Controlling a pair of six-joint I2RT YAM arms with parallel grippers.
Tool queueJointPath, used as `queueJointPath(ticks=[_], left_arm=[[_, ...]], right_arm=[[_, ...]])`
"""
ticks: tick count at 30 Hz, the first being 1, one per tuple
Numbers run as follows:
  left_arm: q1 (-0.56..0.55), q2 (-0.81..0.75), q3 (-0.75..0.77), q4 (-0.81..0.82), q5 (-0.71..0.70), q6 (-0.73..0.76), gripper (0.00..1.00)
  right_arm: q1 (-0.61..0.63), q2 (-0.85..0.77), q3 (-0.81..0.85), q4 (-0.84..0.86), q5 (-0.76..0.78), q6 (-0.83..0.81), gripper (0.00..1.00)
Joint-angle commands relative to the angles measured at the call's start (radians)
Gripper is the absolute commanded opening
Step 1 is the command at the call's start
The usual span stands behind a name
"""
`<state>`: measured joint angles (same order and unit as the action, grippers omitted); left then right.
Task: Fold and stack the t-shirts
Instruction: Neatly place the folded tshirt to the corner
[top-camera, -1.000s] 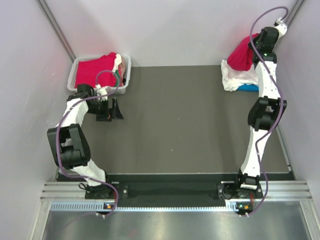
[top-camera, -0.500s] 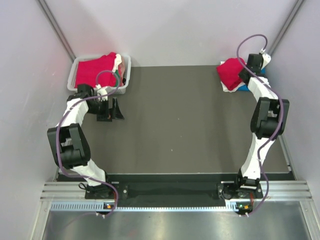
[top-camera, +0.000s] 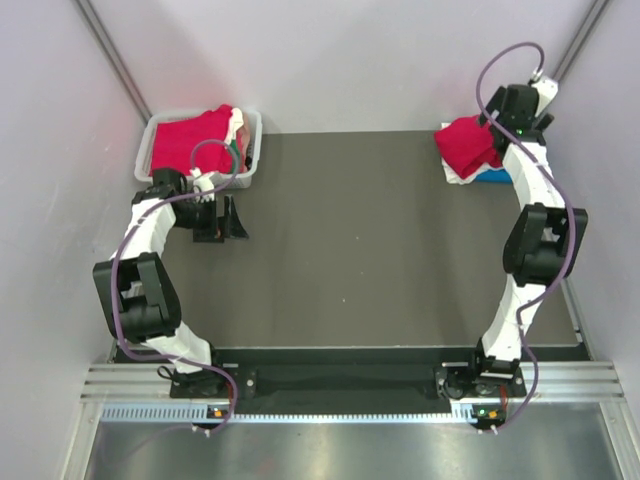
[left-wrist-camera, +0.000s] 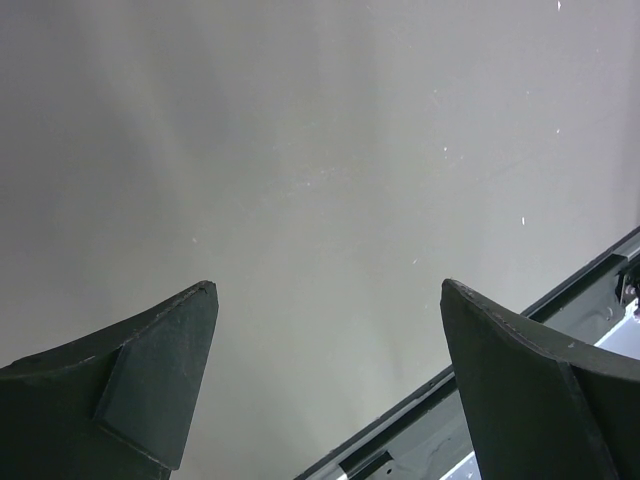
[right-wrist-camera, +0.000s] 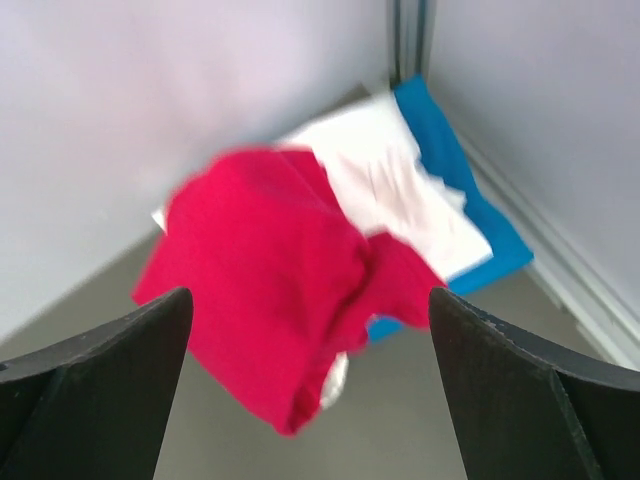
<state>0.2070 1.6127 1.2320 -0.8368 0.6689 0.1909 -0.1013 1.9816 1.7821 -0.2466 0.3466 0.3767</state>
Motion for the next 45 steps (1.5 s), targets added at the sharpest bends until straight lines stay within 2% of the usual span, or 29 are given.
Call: queueJointPath(ticks=[1, 6, 9, 10, 13, 14, 17, 23, 25, 28, 35, 41, 45], left_arm=[[0.005, -0.042, -0.006, -0.013, 0.023, 0.019, 0.97], [0.003, -0.054, -0.006, -0.035, -0.003, 0.039, 0.97], [0.005, -0.068, 0.000, -0.051, -0.015, 0.047, 0.97], [0.006, -0.071, 0.006, -0.056, -0.009, 0.047, 0.97], [0.006, -0.070, 0.020, -0.059, 0.011, 0.033, 0.97], [0.005, -0.068, 0.024, -0.059, 0.021, 0.028, 0.97], [0.005, -0.045, 0.052, -0.068, 0.038, 0.015, 0.97], [0.005, -0.043, 0.076, -0.079, 0.024, 0.018, 0.97], [0.005, -0.056, 0.084, -0.091, 0.023, 0.027, 0.97], [0.005, -0.069, 0.087, -0.104, 0.018, 0.039, 0.97], [0.006, -0.082, 0.092, -0.119, 0.012, 0.045, 0.97], [0.008, -0.091, 0.129, -0.131, 0.015, 0.050, 0.98], [0.008, -0.092, 0.185, -0.160, 0.023, 0.044, 0.98]], right_arm=[[-0.015, 0.127, 0.220, -0.014, 0.019, -0.021, 0.99], [-0.046, 0.293, 0.472, -0.058, -0.034, -0.010, 1.00], [-0.060, 0.381, 0.584, -0.152, -0.054, 0.013, 1.00], [-0.060, 0.381, 0.576, -0.158, -0.067, 0.010, 1.00], [-0.055, 0.298, 0.408, -0.119, -0.073, 0.013, 1.00], [-0.052, 0.271, 0.287, -0.068, -0.078, 0.014, 1.00], [-0.041, 0.183, 0.104, -0.019, -0.080, 0.016, 1.00], [-0.034, 0.089, -0.105, 0.001, -0.012, 0.016, 0.99], [-0.037, 0.086, -0.119, -0.008, 0.029, 0.010, 1.00], [-0.040, 0.128, -0.084, -0.028, 0.035, -0.025, 1.00], [-0.046, 0.200, 0.212, -0.083, -0.027, -0.068, 1.00], [-0.015, 0.091, 0.270, -0.086, -0.100, -0.070, 1.00], [0.020, -0.030, 0.257, -0.094, -0.274, -0.068, 1.00]])
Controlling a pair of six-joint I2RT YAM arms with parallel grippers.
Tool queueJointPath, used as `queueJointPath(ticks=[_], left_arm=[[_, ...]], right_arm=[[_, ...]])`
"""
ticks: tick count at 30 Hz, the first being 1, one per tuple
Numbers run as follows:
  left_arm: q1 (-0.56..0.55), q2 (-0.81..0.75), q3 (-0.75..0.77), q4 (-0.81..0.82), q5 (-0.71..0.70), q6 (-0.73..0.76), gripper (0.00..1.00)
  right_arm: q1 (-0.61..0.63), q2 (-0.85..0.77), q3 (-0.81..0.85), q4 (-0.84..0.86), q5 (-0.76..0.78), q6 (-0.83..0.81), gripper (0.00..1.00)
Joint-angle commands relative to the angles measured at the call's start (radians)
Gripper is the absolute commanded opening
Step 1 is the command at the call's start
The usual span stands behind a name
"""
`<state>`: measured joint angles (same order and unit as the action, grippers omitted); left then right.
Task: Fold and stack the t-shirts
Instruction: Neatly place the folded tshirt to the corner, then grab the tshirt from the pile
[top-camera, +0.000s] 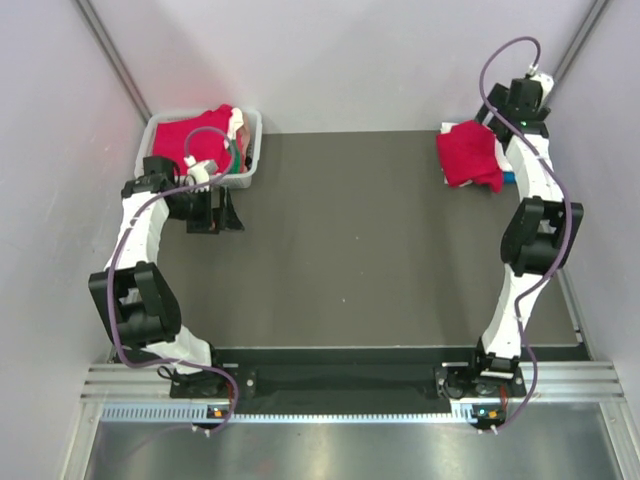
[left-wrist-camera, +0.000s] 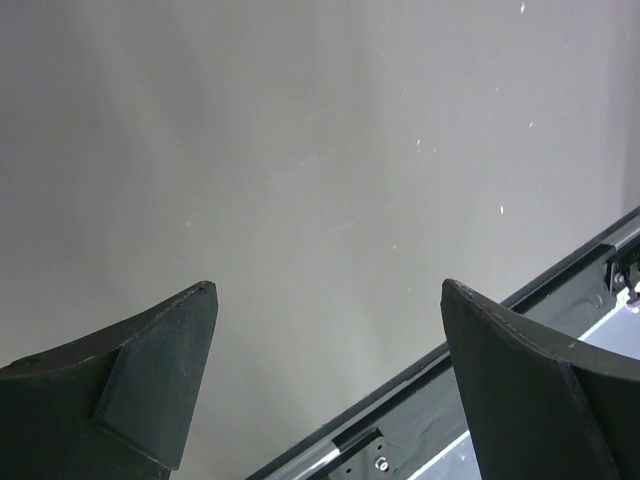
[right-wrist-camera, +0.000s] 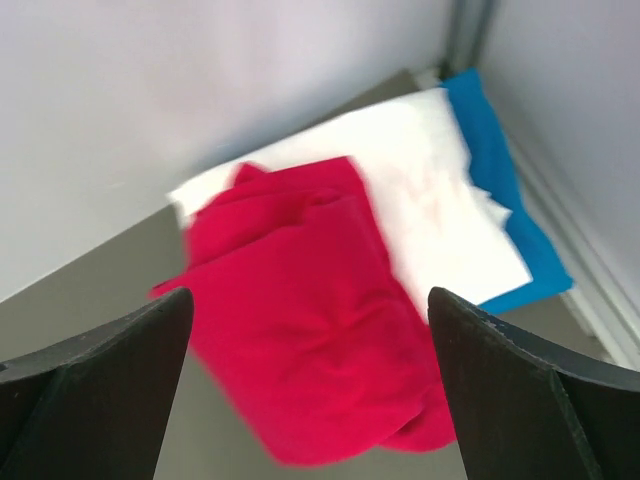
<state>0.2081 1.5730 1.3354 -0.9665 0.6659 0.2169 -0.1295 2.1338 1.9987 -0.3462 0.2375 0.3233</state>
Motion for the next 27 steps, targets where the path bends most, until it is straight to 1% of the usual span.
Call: queueJointPath(ticks=[1, 2, 3, 5, 6, 7, 8, 9, 10, 11, 12, 14, 15, 17, 21, 24, 27], left_arm=[[0.007, -0.054, 0.096, -0.044, 0.027, 0.016, 0.98], [0.007, -0.062, 0.120, -0.049, 0.026, 0.012, 0.98], [0.007, -0.068, 0.133, -0.052, 0.027, 0.009, 0.98], [0.007, -0.091, 0.157, -0.066, 0.032, -0.002, 0.98], [0.008, -0.099, 0.159, -0.066, 0.035, -0.008, 0.98], [0.007, -0.109, 0.157, -0.063, 0.037, -0.014, 0.98], [0.008, -0.128, 0.151, -0.066, 0.040, -0.019, 0.98], [0.008, -0.140, 0.145, -0.066, 0.038, -0.021, 0.98], [0.007, -0.148, 0.130, -0.069, 0.035, -0.021, 0.98], [0.007, -0.169, 0.120, -0.067, 0.029, -0.019, 0.98], [0.008, -0.180, 0.111, -0.069, 0.011, -0.017, 0.98], [0.007, -0.214, 0.082, -0.072, -0.008, -0.013, 0.98], [0.008, -0.226, 0.073, -0.074, -0.023, -0.013, 0.98], [0.007, -0.266, 0.038, -0.071, -0.041, -0.008, 0.98], [0.007, -0.326, -0.036, -0.006, -0.100, -0.027, 0.98], [0.007, -0.347, -0.051, 0.008, -0.153, -0.031, 0.98], [0.008, -0.366, -0.071, 0.020, -0.163, -0.033, 0.98]], right_arm=[[0.079, -0.214, 0.005, 0.007, -0.196, -0.016, 1.00], [0.096, -0.283, -0.018, 0.018, -0.232, -0.006, 1.00], [0.122, -0.316, -0.044, 0.022, -0.324, -0.001, 1.00], [0.189, -0.400, -0.121, 0.023, -0.415, 0.019, 1.00], [0.246, -0.429, -0.152, 0.030, -0.437, 0.016, 1.00], [0.272, -0.451, -0.202, 0.023, -0.437, 0.016, 1.00], [0.298, -0.495, -0.230, 0.018, -0.469, 0.035, 1.00], [0.344, -0.520, -0.267, 0.044, -0.493, 0.039, 1.00], [0.369, -0.544, -0.341, 0.056, -0.503, 0.046, 1.00], [0.390, -0.596, -0.385, 0.082, -0.526, 0.057, 1.00], [0.431, -0.623, -0.467, 0.135, -0.544, 0.056, 1.00], [0.470, -0.696, -0.549, 0.197, -0.567, 0.051, 1.00], [0.496, -0.712, -0.599, 0.208, -0.569, 0.051, 1.00], [0.508, -0.751, -0.644, 0.237, -0.590, 0.077, 1.00], [0.544, -0.802, -0.783, 0.331, -0.659, 0.126, 1.00], [0.596, -0.810, -0.839, 0.387, -0.676, 0.151, 1.00], [0.646, -0.801, -0.862, 0.426, -0.678, 0.163, 1.00]])
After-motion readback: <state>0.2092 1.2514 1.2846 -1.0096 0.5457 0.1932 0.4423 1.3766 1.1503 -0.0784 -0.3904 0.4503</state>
